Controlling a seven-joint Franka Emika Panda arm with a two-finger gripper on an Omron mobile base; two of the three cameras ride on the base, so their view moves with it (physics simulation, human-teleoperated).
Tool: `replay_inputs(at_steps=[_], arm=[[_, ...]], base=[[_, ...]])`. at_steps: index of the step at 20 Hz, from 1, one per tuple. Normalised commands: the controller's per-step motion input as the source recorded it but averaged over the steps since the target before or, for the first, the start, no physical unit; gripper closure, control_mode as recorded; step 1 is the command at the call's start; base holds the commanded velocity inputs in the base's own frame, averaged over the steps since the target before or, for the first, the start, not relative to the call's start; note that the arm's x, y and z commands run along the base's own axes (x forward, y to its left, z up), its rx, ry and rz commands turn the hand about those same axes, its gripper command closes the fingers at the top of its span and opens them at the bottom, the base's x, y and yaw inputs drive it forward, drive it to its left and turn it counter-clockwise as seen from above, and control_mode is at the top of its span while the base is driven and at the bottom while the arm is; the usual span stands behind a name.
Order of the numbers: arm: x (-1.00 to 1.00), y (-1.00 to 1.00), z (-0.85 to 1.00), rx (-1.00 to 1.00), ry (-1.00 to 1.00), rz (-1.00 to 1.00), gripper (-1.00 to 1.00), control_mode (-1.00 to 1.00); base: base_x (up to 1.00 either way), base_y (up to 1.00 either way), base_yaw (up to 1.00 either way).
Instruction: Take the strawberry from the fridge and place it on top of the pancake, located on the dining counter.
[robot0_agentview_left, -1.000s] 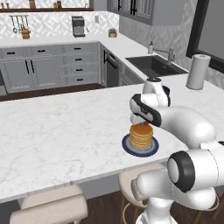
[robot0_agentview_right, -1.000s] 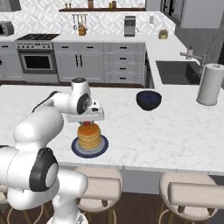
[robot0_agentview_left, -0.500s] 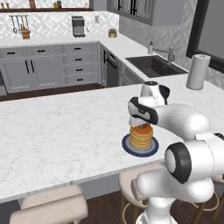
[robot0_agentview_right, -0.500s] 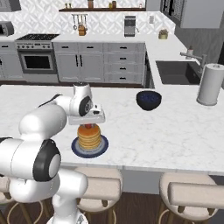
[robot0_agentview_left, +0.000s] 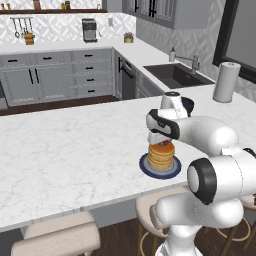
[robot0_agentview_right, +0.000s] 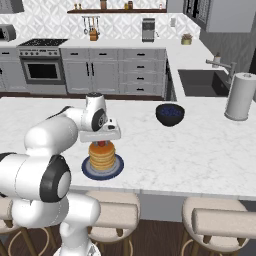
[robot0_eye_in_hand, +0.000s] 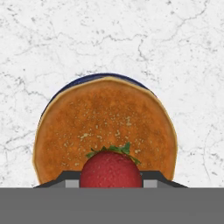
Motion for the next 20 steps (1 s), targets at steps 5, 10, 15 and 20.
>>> replay_inputs(at_steps=[5, 10, 15, 20], arm=[[-0.04, 0.00, -0.23, -0.02, 0.00, 0.01, -1.00, -1.00], [0.00, 0.00, -0.04, 0.00, 0.00, 0.02, -1.00, -1.00], [-0.05, 0.00, 0.00, 0.00, 0.00, 0.02, -1.00, -1.00], [-0.45, -0.01, 0.27, 0.00, -0.04, 0.00, -1.00, -1.00]], base=[[0.00, 0.00, 0.00], [0.00, 0.00, 0.00], [0.00, 0.00, 0.00], [0.00, 0.00, 0.00]])
